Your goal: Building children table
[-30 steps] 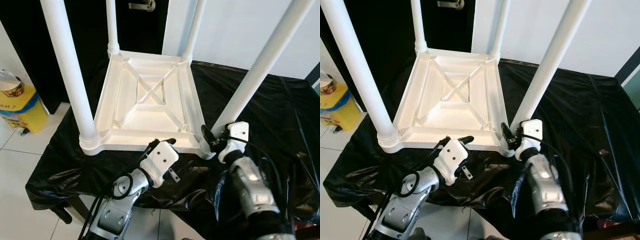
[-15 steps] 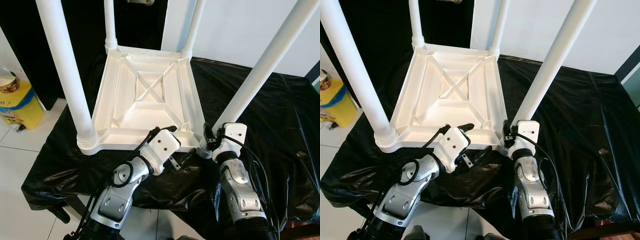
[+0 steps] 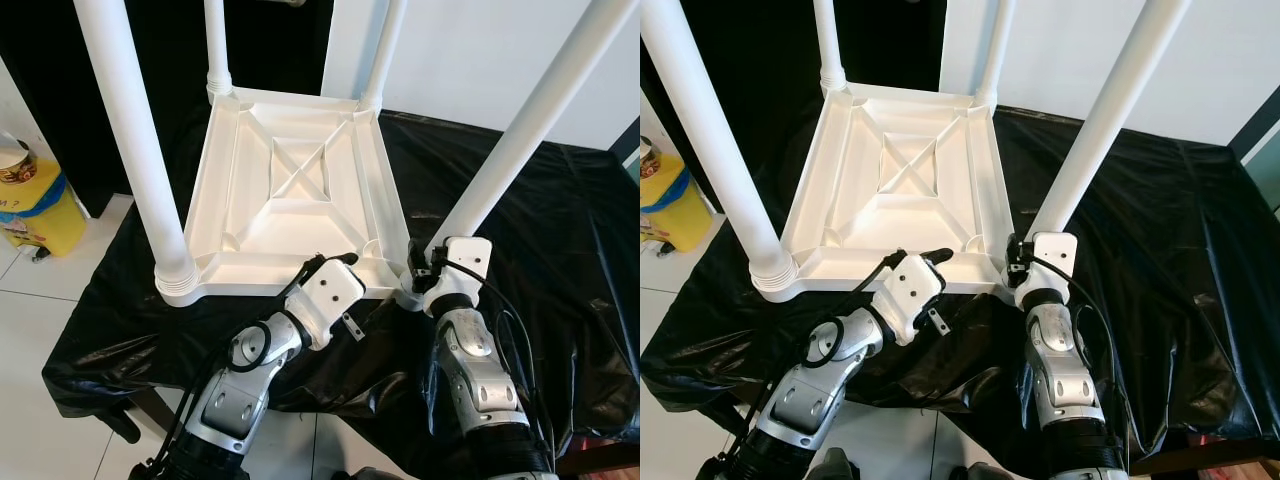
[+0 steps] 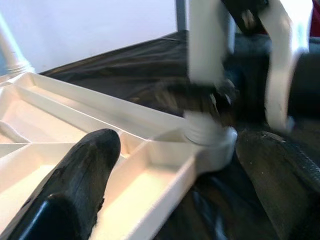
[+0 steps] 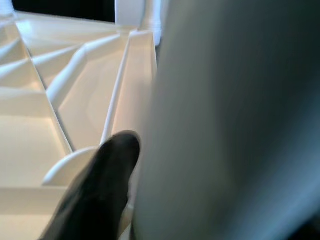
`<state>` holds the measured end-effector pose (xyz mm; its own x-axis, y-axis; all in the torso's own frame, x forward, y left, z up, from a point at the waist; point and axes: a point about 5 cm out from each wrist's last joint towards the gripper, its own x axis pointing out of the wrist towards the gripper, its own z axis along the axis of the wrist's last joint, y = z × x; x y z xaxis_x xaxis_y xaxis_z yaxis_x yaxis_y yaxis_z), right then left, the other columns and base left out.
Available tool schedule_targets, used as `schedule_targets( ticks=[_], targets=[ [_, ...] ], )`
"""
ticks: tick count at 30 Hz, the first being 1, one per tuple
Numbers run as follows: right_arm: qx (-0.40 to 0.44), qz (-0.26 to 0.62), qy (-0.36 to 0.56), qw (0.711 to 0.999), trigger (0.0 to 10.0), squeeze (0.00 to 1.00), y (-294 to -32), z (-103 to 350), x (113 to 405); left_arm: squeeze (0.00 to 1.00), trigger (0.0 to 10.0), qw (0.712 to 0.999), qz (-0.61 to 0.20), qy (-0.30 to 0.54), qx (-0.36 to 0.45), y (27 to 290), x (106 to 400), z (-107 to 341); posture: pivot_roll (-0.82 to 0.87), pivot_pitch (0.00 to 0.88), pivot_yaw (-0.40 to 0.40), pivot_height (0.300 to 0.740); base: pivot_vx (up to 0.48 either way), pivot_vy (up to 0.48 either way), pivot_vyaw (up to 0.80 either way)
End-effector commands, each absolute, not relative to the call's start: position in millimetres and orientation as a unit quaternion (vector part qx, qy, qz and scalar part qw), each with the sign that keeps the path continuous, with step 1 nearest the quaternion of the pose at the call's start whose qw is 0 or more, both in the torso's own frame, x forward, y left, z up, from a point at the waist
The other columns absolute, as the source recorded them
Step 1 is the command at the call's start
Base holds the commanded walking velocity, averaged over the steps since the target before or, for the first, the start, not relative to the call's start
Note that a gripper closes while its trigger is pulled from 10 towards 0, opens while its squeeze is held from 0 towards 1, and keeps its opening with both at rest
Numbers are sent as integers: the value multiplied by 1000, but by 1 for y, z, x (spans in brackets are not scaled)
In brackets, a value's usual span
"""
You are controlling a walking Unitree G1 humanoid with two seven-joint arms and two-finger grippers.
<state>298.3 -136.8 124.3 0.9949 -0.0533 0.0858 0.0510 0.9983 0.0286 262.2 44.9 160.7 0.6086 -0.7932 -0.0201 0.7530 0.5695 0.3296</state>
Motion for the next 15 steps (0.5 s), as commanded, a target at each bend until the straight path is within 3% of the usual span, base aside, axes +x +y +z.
schedule_targets(
  ticks=[1, 8, 9, 14, 15],
  targets=[
    [8, -32, -23, 999, 10000, 1000, -139, 116, 296, 0, 10000, 897, -412, -67, 143, 43, 266, 161, 195, 100, -160, 740, 0, 0, 0],
    [46, 25, -52, 997, 10000, 1000, -136, 126, 293, 0, 10000, 891, -425, -65, 147, 43, 263, 160, 171, 108, -133, 740, 0, 0, 0],
    [51, 33, -53, 997, 10000, 0, -136, 127, 293, 0, 10000, 891, -425, -65, 147, 43, 263, 161, 171, 108, -133, 740, 0, 0, 0],
    [44, 65, -66, 995, 10000, 0, -142, 131, 292, 0, 10000, 888, -431, -62, 146, 45, 263, 161, 151, 124, -118, 740, 0, 0, 0],
    [35, 105, -73, 991, 10000, 0, -149, 134, 292, 0, 10000, 885, -437, -62, 149, 47, 263, 161, 135, 126, -110, 740, 0, 0, 0]
  ],
)
